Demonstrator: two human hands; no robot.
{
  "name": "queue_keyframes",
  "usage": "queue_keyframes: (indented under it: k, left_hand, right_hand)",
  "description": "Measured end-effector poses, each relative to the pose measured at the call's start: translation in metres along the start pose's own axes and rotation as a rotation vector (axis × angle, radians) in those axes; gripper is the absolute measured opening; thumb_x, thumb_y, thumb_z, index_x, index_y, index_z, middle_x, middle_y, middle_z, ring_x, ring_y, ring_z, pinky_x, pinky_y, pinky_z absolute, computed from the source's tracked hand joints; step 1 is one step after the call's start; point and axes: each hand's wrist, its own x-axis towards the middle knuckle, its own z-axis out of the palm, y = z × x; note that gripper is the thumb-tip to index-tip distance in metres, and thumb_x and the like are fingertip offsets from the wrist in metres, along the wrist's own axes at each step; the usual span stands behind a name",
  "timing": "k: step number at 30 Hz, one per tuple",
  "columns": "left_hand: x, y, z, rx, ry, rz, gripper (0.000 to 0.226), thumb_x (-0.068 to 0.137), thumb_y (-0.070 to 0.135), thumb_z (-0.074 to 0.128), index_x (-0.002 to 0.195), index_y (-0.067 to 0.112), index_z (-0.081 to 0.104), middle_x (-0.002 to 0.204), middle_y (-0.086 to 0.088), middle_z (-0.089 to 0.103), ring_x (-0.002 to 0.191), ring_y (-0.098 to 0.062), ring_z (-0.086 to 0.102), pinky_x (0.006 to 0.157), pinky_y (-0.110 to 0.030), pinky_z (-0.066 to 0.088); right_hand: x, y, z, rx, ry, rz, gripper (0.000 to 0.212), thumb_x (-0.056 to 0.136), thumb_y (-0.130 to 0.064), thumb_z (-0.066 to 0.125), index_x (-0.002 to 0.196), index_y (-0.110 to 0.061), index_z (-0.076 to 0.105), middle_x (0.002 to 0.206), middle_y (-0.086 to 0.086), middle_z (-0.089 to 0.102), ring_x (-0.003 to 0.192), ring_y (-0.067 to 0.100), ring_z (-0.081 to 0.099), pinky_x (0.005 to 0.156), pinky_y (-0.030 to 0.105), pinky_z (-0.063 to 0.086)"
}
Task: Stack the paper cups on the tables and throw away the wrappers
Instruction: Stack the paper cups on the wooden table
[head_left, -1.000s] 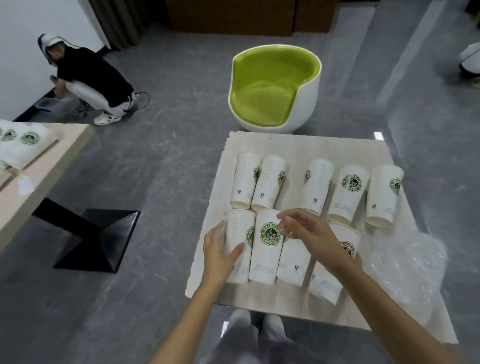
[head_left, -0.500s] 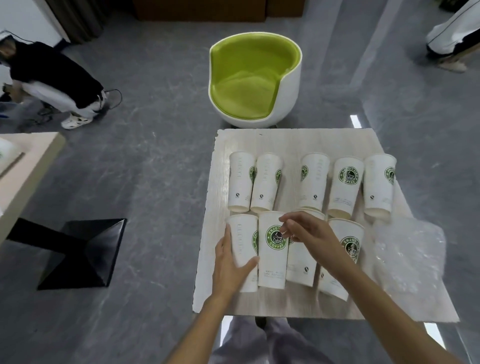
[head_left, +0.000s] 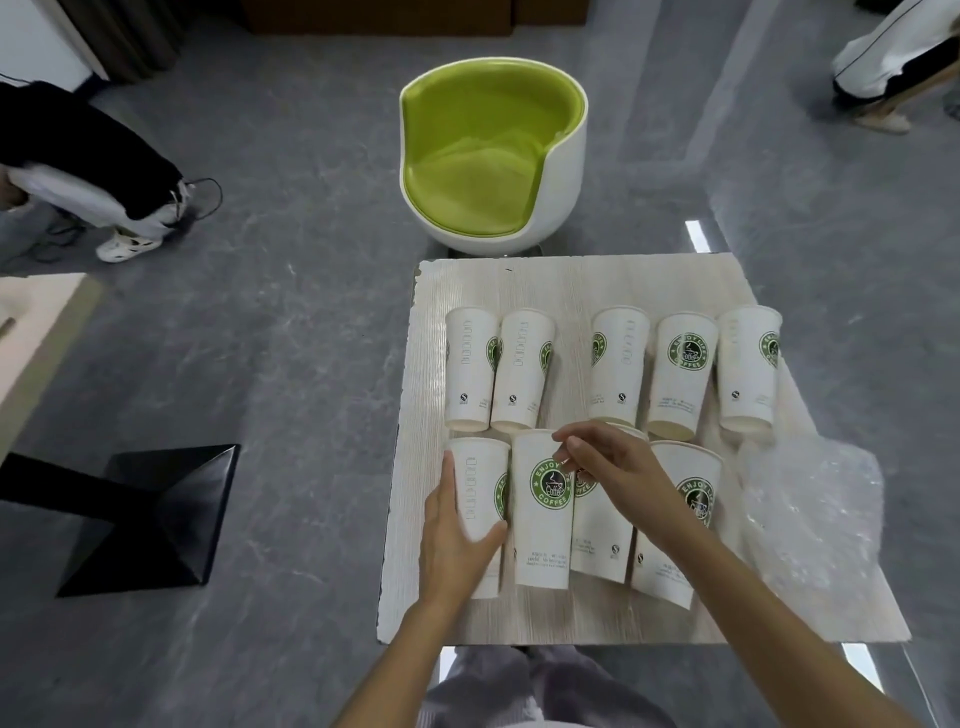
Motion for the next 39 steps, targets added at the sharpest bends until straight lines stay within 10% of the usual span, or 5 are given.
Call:
queue_keyframes:
  k: [8,14,18,28,39]
  left_hand:
    - [0.002,-0.003,-0.010,-0.084,-0.018,0.008,0.103,0.073,0.032,0.075,0.155,0.033,0.013,0.131,0.001,0.049,0.111,-0.006,0.048,0.081,-0.013,0.038]
    - [-0.003,-0.001,-0.024,-0.191,0.031,0.009,0.093,0.081,0.015,0.076,0.145,0.046,0.016,0.129,0.042,0.033,0.110,0.031,0.038,0.085,-0.002,0.038]
    - [-0.004,-0.007,-0.034,-0.242,0.033,-0.056,0.091,0.085,0.013,0.072,0.146,0.050,0.016,0.133,0.036,0.039,0.115,0.015,0.045,0.093,-0.021,0.043]
    - [0.006,-0.005,-0.043,-0.270,-0.009,-0.057,0.088,0.085,0.015,0.073,0.134,0.061,0.017,0.123,0.049,0.035,0.113,0.016,0.046,0.076,-0.007,0.043]
    - [0.008,-0.007,-0.051,-0.274,-0.023,-0.059,0.091,0.083,0.008,0.075,0.137,0.056,0.021,0.117,0.053,0.042,0.109,0.024,0.047,0.075,-0.002,0.046]
  right_hand:
    - [0.022,0.010,-0.003,-0.095,-0.001,0.021,0.014,0.095,-0.015,0.053,0.099,-0.013,0.066,0.086,0.003,0.071,0.077,0.011,0.066,0.072,0.021,0.046]
    - [0.047,0.009,-0.003,-0.343,0.033,-0.036,0.010,0.091,-0.020,0.059,0.099,-0.020,0.066,0.092,-0.007,0.068,0.087,0.010,0.063,0.076,0.020,0.048]
    - [0.069,0.013,0.001,-0.555,-0.036,-0.077,0.018,0.090,-0.020,0.061,0.107,-0.020,0.065,0.100,-0.003,0.064,0.091,0.009,0.058,0.080,0.019,0.045]
    - [0.079,0.021,0.009,-0.686,-0.269,0.022,0.013,0.087,-0.021,0.062,0.093,-0.028,0.072,0.110,-0.005,0.070,0.103,0.008,0.061,0.094,0.030,0.046]
    - [0.077,0.008,0.010,-0.529,-0.237,-0.002,0.017,0.088,-0.012,0.063,0.085,-0.024,0.075,0.089,-0.002,0.073,0.083,0.020,0.065,0.078,0.027,0.049]
